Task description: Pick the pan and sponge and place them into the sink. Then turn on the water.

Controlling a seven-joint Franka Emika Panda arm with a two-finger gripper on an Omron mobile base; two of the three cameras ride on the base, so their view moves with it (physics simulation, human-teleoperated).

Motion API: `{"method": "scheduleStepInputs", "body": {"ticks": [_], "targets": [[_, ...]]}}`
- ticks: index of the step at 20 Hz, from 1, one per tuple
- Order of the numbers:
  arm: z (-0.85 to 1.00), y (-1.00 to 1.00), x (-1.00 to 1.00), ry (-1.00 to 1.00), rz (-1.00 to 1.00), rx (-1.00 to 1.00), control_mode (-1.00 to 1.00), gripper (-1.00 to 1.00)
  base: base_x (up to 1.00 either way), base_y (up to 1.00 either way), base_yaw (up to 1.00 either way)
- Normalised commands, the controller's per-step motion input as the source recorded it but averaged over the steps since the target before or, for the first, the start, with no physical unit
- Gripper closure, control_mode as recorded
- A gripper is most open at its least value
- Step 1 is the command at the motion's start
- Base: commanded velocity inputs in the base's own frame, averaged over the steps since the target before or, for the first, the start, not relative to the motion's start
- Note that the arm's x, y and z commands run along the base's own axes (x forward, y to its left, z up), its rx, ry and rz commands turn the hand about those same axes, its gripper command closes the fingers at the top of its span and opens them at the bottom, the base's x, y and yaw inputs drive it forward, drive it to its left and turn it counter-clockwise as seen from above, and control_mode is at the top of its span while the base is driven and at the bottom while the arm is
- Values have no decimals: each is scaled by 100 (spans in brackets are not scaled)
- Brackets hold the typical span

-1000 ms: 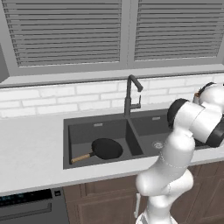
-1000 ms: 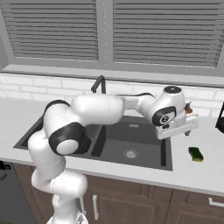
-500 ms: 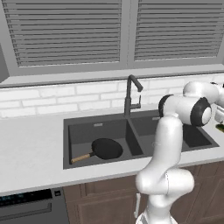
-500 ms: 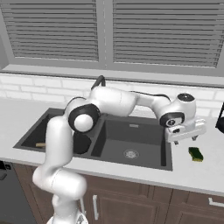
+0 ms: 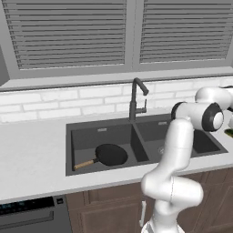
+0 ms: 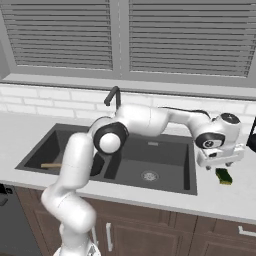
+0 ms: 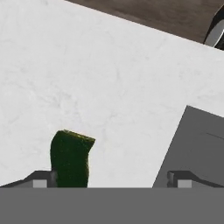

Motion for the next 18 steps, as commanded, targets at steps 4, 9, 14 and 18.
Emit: {"method": "scheduleStepInputs", "body": {"ticks": [4, 9, 14, 18], "targets": [[-53, 0, 9, 0, 1, 0, -100, -100, 0, 0, 0], [-42, -2, 19, -1, 2, 0, -100, -100, 0, 0, 0], [-21, -13, 23, 0, 2, 0, -100, -100, 0, 0, 0], [-21, -17, 21, -1, 0, 0, -100, -100, 0, 0, 0]]}}
